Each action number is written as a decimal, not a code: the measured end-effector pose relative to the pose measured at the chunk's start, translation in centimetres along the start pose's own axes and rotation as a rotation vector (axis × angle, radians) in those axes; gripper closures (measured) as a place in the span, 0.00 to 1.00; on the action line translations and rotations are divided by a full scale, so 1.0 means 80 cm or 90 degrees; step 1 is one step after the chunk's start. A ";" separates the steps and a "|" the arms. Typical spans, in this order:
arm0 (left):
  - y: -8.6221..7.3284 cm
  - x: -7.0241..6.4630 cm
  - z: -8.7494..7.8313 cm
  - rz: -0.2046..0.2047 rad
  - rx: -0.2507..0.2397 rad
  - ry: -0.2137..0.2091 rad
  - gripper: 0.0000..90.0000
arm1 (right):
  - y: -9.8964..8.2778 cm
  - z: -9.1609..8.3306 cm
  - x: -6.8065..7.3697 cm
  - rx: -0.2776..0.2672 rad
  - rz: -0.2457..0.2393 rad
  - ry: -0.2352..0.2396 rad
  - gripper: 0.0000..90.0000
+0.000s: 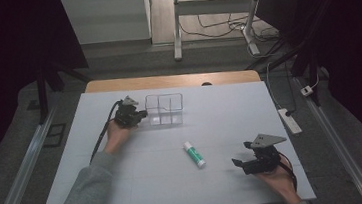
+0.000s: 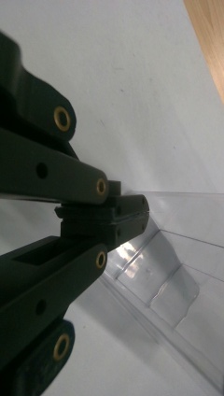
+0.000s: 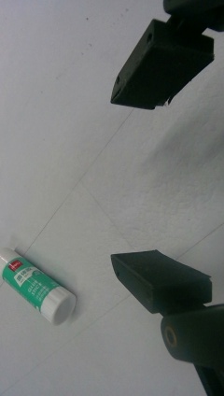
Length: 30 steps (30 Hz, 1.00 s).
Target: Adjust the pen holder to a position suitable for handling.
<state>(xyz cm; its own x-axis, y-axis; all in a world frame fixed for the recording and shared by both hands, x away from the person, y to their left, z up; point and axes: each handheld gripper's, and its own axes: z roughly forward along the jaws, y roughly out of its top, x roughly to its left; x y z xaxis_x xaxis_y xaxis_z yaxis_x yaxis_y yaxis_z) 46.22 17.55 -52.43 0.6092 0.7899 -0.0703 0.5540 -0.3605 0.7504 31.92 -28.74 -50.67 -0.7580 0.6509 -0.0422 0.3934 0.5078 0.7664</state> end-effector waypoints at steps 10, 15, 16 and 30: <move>0.011 -0.015 0.013 0.021 0.000 -0.012 0.98 | -0.001 -0.001 0.000 0.002 -0.001 0.002 0.21; 0.014 -0.020 0.016 0.027 0.001 -0.016 0.98 | -0.001 -0.001 0.000 0.002 0.001 0.001 0.21; 0.015 -0.022 0.018 0.030 0.002 -0.019 0.98 | -0.001 -0.001 0.000 0.004 0.000 0.000 0.21; 0.018 -0.030 0.024 0.037 0.005 -0.023 0.98 | -0.002 0.000 0.000 0.004 0.002 0.002 0.21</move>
<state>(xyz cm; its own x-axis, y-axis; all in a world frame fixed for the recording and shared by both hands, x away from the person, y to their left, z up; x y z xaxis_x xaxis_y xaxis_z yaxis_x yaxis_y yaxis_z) 46.67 14.12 -52.44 0.6604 0.7493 -0.0498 0.5208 -0.4093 0.7491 31.86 -28.86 -50.79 -0.7584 0.6506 -0.0382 0.3984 0.5093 0.7628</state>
